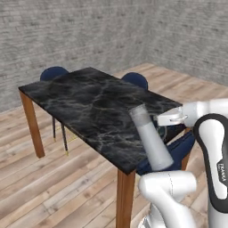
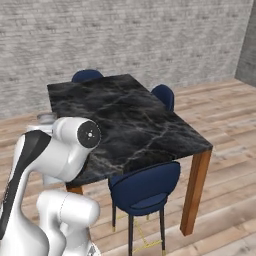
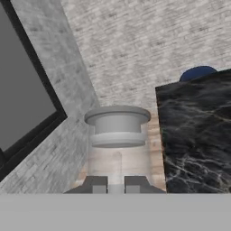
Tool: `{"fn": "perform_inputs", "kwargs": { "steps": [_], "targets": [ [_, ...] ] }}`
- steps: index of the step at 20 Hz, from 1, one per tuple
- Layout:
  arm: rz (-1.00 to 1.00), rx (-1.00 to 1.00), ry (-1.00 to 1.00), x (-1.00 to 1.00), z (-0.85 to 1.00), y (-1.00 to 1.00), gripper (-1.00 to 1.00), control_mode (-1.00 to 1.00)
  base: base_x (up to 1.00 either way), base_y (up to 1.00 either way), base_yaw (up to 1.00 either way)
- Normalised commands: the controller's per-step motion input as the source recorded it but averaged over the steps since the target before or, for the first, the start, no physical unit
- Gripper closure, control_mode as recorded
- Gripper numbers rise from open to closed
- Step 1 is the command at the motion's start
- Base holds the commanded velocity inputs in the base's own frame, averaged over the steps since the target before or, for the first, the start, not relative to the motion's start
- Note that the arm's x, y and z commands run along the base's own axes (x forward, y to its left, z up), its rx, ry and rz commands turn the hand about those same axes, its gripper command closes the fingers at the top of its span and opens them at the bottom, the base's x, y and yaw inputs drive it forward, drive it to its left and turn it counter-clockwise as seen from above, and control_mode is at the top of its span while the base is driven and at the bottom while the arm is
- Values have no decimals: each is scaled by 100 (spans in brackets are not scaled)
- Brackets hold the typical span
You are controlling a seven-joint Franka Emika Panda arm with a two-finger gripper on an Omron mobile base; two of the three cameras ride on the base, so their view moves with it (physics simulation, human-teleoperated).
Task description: Place the pitcher and cup on the dining counter for serving.
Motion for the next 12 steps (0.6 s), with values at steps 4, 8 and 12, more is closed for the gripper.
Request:
{"fn": "perform_inputs", "kwargs": {
  "steps": [4,8,12],
  "targets": [
    [0,0,0,0,0,0,100,100,100,13,-6],
    [-1,21,-5,100,0,3,100,-100,0,0,0],
    [2,35,-6,100,0,0,100,-100,0,0,0]
  ]
}}
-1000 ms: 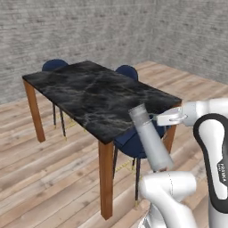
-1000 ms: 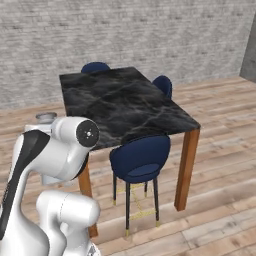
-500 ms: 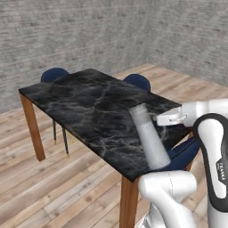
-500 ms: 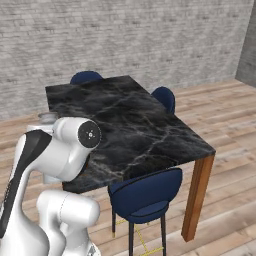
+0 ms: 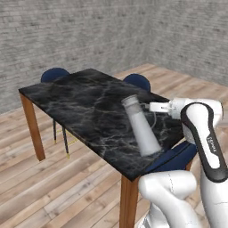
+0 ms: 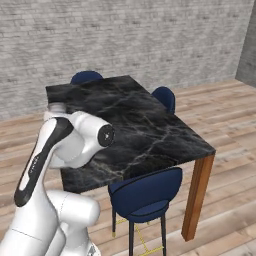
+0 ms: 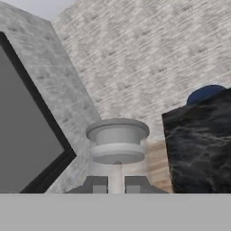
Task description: Place the pitcher and cup on the dining counter for serving.
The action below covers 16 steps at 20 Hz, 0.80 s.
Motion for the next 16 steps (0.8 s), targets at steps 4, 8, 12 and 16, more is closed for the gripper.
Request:
{"fn": "perform_inputs", "kwargs": {
  "steps": [4,8,12,16],
  "targets": [
    [1,29,-7,100,0,0,100,-100,0,0,0],
    [0,17,-4,100,0,0,100,-100,0,0,0],
    [0,1,0,100,-2,0,100,-100,0,0,0],
    [0,0,12,80,0,3,100,-100,0,0,0]
  ]
}}
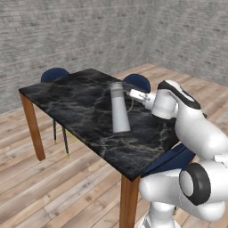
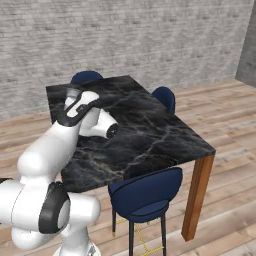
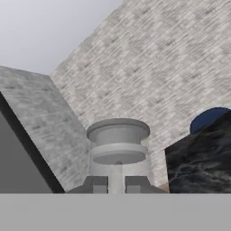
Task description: Place the pitcher and cup on the dining counter for serving.
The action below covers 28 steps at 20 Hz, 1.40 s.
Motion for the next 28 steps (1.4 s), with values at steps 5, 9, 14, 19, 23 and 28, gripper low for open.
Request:
{"fn": "perform_inputs", "kwargs": {
  "steps": [5,9,14,19,23,28],
  "targets": [
    [0,0,2,3,0,0,100,-100,0,0,0],
    [0,-2,-29,19,-1,19,100,-100,0,0,0],
    [0,-4,-39,34,-12,52,100,-100,0,0,0],
    [-1,-5,-34,41,-11,73,100,-100,0,0,0],
    [-2,-3,-15,16,-10,36,100,-100,0,0,0],
    [-4,0,-18,-18,-26,-9,100,-100,0,0,0]
  ]
}}
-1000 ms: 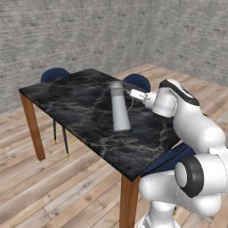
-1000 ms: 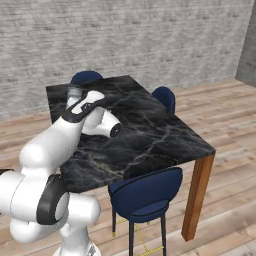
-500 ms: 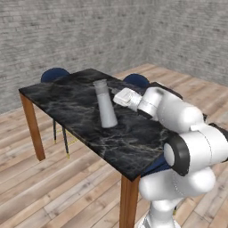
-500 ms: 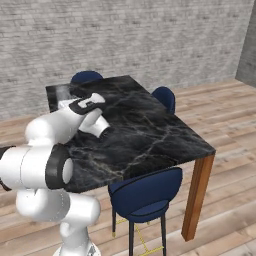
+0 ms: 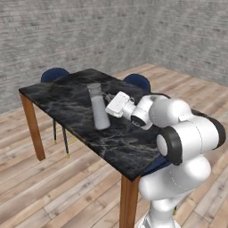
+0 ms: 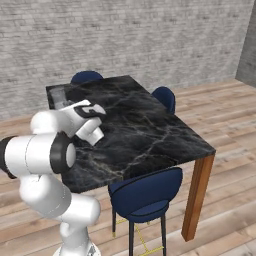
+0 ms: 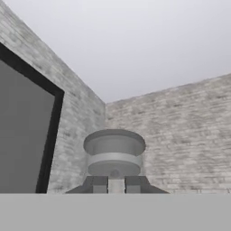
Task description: Place the pitcher and cup on the dining counter for serving.
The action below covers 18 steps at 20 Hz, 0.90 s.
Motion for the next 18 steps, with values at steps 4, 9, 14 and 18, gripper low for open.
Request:
{"fn": "perform_inputs", "kwargs": {
  "steps": [4,9,14,18],
  "targets": [
    [-9,1,-23,-10,-28,-24,100,-100,0,0,0],
    [-4,0,-6,0,-7,-1,100,-100,0,0,0],
    [-1,0,0,1,-6,-1,100,-100,0,0,0],
    [0,0,0,0,-31,-36,100,-100,0,0,0]
  ]
}}
